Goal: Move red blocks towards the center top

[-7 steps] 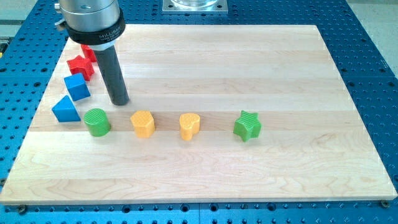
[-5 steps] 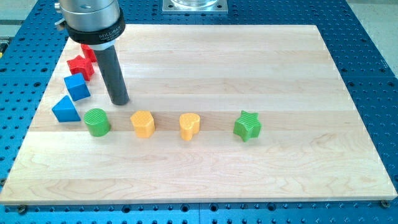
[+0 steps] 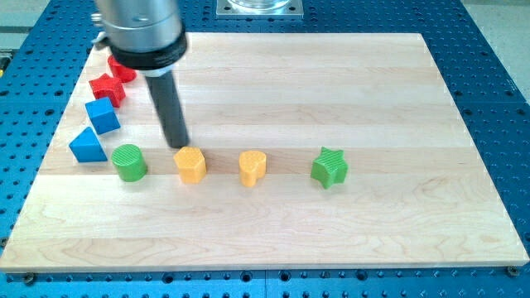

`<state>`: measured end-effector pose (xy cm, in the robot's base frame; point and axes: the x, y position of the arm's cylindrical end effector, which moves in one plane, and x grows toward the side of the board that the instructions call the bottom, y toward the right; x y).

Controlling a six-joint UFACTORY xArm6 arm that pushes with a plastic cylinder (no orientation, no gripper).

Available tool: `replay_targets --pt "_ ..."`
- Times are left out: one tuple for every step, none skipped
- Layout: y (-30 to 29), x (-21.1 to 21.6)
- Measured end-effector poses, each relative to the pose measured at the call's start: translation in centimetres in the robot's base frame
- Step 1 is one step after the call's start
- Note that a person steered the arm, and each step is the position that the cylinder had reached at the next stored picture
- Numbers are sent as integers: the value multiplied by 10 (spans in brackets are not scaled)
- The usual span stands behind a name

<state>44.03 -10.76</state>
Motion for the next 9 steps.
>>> replay_targets --pt "12 -41" --pt "9 -91" --pt "-12 -143" --pt "-40 -190" --pt "-100 -204" --pt "-168 -190" --pt "-151 -152" --pt "-77 -139" --pt "2 -133"
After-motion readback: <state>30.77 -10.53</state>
